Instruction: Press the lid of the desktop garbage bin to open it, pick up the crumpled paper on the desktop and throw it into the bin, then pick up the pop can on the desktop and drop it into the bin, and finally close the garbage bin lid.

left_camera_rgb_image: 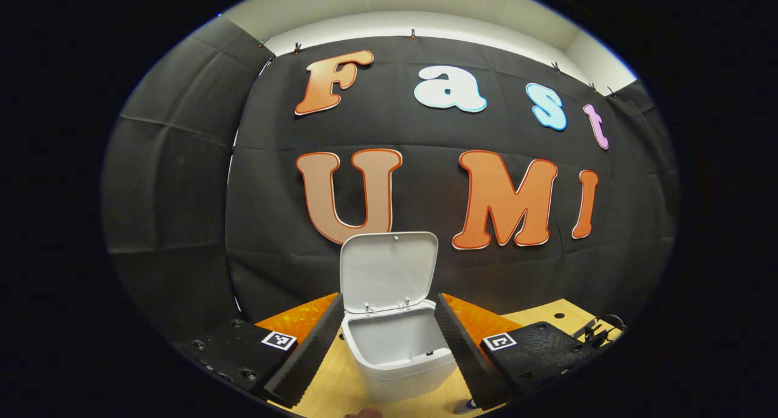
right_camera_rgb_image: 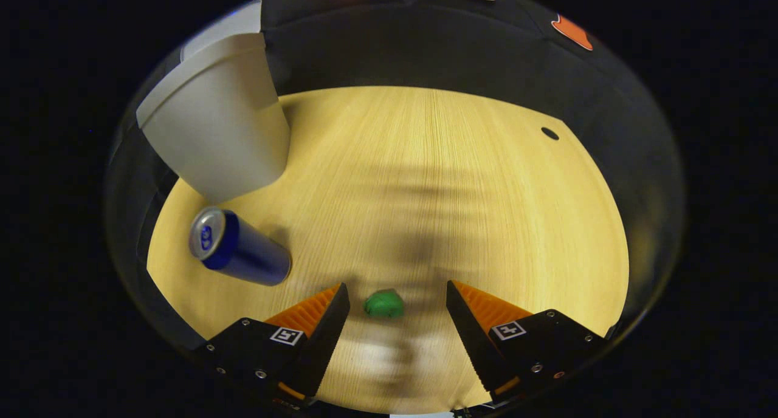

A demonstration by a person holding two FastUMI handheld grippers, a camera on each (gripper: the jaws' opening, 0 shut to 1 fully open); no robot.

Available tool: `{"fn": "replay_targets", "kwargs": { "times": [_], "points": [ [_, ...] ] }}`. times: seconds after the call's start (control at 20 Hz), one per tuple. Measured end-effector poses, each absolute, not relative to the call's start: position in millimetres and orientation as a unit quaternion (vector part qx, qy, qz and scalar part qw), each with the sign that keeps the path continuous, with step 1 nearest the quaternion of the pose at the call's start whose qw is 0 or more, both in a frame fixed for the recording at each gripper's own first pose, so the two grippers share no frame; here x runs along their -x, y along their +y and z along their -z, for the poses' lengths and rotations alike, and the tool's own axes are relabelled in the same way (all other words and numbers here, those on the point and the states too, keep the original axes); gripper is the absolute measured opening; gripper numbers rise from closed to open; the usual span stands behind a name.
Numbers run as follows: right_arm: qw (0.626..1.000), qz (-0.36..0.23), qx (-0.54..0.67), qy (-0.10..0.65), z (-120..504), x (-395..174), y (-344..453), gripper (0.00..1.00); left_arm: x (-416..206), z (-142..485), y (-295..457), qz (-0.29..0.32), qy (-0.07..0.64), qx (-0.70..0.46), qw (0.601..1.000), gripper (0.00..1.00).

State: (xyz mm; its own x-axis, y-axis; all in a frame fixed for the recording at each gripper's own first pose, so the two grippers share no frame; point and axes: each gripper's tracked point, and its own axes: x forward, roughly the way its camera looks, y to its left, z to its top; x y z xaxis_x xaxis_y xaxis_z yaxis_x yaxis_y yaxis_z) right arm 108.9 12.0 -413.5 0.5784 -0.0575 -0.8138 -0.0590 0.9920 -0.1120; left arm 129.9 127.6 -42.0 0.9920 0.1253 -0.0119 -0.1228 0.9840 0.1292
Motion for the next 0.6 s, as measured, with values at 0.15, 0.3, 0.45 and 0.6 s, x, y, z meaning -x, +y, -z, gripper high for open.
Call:
{"fn": "replay_targets", "kwargs": {
  "times": [0.15,0.3,0.45,0.6],
  "points": [
    [0.876,0.000,0.054,0.479,426,-113,14,0.97,-135,51,139,-0.070,0.023,-0.066,0.995,0.95],
    [0.873,0.000,0.056,0.485,427,-122,14,0.83,-137,56,144,-0.073,0.027,-0.055,0.995,0.95],
    [0.870,-0.002,0.056,0.489,421,-137,15,0.75,-135,68,147,-0.076,0.032,-0.054,0.995,0.95],
    [0.866,-0.014,0.057,0.496,415,-154,16,0.56,-130,74,140,-0.067,0.027,-0.054,0.996,0.95]
  ]
}}
